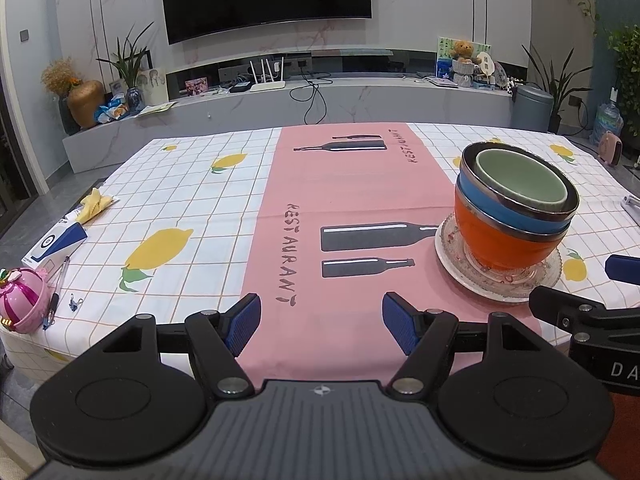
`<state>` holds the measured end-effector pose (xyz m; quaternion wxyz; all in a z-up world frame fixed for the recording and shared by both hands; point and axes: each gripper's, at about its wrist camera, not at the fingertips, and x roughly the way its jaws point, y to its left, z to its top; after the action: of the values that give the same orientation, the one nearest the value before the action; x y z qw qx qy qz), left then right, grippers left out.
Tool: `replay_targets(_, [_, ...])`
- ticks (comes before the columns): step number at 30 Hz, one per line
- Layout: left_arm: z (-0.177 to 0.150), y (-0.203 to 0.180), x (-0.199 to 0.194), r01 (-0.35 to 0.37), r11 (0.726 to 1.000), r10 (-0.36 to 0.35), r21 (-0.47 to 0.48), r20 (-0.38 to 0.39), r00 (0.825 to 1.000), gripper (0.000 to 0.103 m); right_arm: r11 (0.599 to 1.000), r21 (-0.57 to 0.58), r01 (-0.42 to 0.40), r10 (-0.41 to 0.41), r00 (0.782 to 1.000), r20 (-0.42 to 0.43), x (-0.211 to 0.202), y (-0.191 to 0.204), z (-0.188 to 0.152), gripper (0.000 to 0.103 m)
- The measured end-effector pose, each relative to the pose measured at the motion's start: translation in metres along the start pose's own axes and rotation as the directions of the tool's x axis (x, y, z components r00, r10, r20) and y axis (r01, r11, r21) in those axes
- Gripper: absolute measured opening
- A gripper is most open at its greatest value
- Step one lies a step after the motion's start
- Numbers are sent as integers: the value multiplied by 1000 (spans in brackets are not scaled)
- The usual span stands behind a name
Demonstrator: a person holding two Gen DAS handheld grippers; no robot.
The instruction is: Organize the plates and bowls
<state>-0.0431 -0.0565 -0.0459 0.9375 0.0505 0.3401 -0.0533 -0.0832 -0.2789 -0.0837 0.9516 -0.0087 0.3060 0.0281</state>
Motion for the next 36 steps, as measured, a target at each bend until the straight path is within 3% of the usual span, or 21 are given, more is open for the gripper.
replay_targets(36, [5, -3, -4, 1, 1000, -1, 0, 14, 1000, 82, 1000, 8, 1, -1, 1000, -5, 2, 0, -2, 91])
